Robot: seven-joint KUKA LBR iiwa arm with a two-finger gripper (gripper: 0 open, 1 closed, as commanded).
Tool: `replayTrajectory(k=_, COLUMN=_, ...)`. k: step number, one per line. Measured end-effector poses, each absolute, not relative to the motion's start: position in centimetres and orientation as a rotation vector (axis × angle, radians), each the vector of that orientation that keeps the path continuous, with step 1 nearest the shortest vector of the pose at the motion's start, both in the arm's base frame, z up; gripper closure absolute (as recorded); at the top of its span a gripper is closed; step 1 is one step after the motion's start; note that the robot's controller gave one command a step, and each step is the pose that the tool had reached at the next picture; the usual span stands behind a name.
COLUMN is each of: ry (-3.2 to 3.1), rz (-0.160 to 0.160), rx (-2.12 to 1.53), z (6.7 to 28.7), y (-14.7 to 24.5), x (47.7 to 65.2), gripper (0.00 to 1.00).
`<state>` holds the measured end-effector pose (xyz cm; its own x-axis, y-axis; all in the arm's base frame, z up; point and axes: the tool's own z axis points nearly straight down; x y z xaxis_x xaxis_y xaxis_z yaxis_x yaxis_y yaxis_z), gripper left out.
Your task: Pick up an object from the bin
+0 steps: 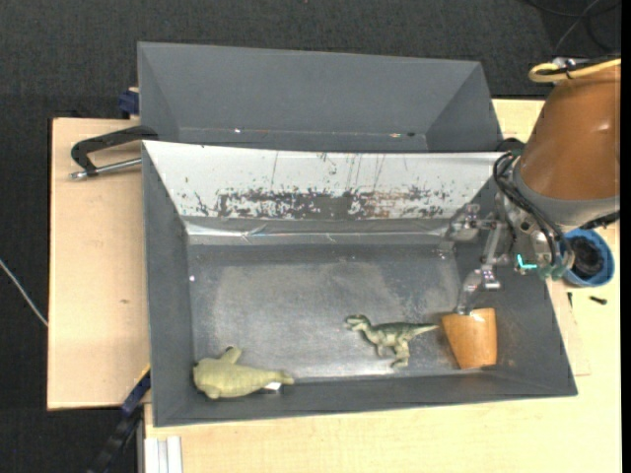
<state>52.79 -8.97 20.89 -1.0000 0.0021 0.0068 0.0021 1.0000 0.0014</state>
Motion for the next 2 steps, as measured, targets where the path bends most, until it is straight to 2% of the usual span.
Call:
replayTrajectory(k=1, ry=-3.125, rz=-0.002, rx=0.349, z=6.96, y=-5.46, x=50.46, gripper=0.00)
replayTrajectory(k=2, ry=-3.126, rz=0.000, rx=0.350, z=7.14, y=-5.52, x=50.52, gripper=1.00)
